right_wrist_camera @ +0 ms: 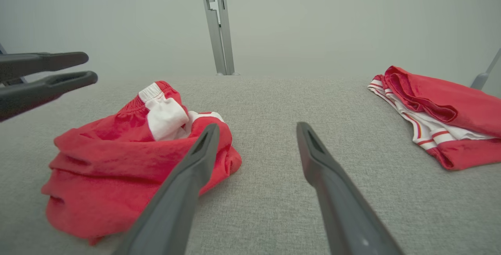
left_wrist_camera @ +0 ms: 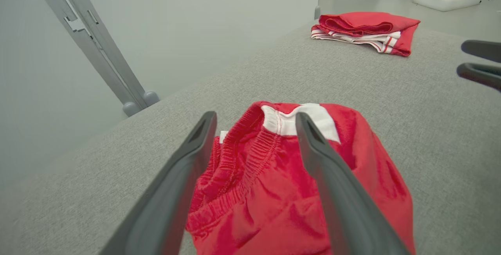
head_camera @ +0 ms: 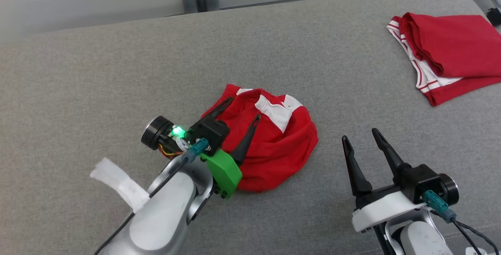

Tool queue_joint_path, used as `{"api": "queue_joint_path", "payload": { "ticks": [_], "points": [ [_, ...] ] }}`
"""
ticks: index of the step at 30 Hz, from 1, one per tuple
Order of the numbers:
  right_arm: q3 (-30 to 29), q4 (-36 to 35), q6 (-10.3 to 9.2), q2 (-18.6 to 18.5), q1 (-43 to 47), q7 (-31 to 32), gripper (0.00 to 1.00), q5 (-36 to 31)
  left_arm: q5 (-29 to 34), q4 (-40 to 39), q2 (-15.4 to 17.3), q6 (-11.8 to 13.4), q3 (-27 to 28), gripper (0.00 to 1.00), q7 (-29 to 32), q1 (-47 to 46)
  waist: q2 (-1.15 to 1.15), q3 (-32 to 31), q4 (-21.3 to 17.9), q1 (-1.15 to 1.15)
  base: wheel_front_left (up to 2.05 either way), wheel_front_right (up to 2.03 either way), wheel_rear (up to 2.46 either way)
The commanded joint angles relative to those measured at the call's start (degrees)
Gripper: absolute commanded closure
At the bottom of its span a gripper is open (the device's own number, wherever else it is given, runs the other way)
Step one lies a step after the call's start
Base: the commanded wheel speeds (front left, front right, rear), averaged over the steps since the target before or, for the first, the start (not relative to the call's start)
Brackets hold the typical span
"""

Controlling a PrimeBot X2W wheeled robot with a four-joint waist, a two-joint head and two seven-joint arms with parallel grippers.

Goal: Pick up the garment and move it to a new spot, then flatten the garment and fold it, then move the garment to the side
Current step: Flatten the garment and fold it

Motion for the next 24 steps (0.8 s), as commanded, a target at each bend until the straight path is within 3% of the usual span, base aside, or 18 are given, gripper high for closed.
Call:
{"api": "queue_joint_path", "payload": {
  "ticks": [1,13,24],
  "points": [
    [0.01,-0.36,-0.07,0.07,-1.05,0.03,0.0,0.23,-1.27,0.58,1.02,0.08,-1.05,0.0,1.3,-1.93,0.0,3.15,-2.64,0.0,0.0,0.0,0.0],
    [-0.29,-0.58,-0.07,0.52,-1.9,0.03,0.0,0.87,-7.48,-0.03,3.91,0.08,-4.52,0.0,13.67,-7.21,0.0,5.14,-4.57,0.0,0.0,0.0,0.0],
    [-0.15,-0.69,-0.06,0.56,-2.1,0.03,0.0,2.15,-9.19,-4.3,5.37,0.42,-4.55,0.0,18.52,-7.17,0.0,5.93,-5.33,0.0,0.0,0.0,0.0]
  ]
}}
